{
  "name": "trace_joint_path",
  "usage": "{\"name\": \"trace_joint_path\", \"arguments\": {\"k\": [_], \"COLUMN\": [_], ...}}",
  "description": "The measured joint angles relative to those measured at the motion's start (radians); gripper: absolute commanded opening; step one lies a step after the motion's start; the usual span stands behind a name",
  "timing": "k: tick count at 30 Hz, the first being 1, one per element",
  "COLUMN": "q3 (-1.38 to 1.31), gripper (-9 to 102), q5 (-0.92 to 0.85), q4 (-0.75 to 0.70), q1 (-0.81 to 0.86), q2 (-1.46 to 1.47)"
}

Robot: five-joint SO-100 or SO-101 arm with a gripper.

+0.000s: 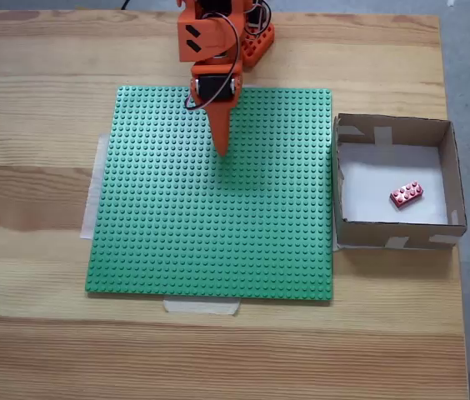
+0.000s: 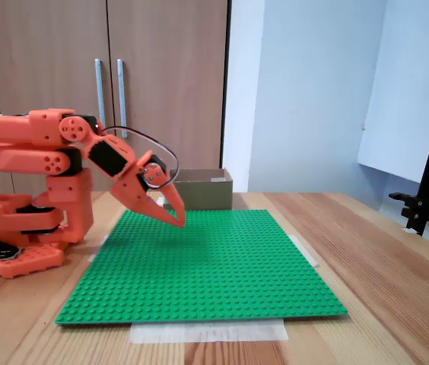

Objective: Pick the red lego block and put it in the box.

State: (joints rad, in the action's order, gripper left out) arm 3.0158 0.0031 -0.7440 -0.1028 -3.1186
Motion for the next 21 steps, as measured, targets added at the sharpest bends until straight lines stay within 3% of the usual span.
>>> {"name": "trace_joint_path", "arguments": {"k": [21], "q3": [0.087], "gripper": [-1], "q5": [-0.034], "q4": [-0.02], "q1": [0.011], "q2": [-0.094]}}
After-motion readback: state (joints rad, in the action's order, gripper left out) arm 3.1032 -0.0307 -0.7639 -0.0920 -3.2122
